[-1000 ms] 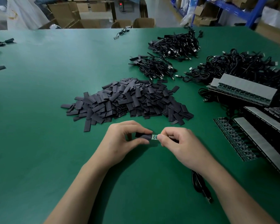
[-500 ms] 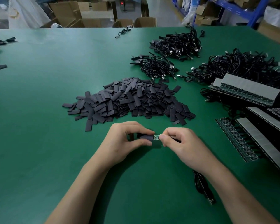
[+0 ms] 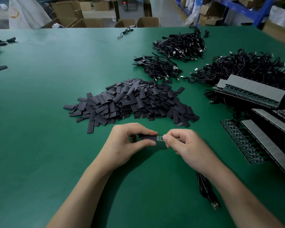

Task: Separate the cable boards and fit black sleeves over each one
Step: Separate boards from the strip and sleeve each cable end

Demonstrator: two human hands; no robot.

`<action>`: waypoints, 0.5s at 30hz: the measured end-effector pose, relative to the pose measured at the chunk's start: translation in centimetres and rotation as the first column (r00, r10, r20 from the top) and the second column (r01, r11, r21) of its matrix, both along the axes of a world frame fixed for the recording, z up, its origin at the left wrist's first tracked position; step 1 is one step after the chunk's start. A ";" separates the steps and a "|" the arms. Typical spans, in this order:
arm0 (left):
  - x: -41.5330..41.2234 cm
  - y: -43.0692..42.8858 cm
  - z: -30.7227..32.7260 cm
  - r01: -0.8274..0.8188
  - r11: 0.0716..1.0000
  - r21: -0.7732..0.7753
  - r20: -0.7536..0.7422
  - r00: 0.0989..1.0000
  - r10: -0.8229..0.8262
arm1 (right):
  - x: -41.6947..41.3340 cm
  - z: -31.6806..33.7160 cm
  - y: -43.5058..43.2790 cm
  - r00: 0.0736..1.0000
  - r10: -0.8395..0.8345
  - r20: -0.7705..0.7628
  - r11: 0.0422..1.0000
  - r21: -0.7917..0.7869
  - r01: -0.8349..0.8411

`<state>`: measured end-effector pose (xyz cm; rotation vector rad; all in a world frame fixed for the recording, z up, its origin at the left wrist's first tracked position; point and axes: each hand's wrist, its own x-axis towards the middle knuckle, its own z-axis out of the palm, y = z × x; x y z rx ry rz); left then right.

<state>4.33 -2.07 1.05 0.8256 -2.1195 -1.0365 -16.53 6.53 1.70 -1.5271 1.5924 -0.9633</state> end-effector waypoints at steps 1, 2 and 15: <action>0.0 0.0 0.0 -0.006 1.000 -0.005 -0.005 1.000 0.005 | 0.0 0.0 0.0 1.000 -0.001 0.001 1.000 0.001 0.001; -0.1 0.1 0.0 -0.011 1.000 -0.003 -0.009 1.000 0.011 | 0.0 -0.1 0.0 1.000 0.001 0.002 1.000 0.003 -0.001; -0.5 0.2 -0.1 -0.037 0.998 -0.045 0.016 0.999 0.037 | -0.2 -0.1 0.0 0.999 0.010 0.041 1.000 0.024 -0.011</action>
